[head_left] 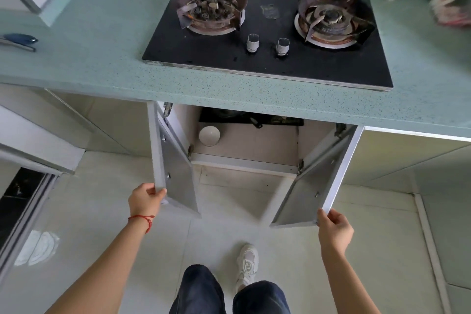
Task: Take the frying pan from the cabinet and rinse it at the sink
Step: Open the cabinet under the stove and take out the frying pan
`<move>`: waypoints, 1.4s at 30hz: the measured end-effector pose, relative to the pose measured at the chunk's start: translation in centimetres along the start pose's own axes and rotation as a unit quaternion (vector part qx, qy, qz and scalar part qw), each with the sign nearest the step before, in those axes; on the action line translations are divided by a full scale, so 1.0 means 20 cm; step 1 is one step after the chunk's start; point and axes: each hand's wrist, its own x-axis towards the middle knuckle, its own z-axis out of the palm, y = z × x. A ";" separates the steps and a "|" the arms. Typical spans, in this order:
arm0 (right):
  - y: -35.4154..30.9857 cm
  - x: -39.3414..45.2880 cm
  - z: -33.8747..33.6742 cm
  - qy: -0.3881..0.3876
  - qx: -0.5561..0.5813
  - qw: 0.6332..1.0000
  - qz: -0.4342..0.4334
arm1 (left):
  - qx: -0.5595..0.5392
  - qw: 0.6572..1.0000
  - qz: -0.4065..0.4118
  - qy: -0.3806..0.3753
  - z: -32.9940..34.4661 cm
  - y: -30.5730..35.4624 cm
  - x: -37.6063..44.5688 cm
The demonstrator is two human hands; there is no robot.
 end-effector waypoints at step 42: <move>-0.09 0.08 0.16 -0.172 -0.438 0.798 -0.377 | 0.375 0.846 0.345 -0.156 0.39 0.27 -0.27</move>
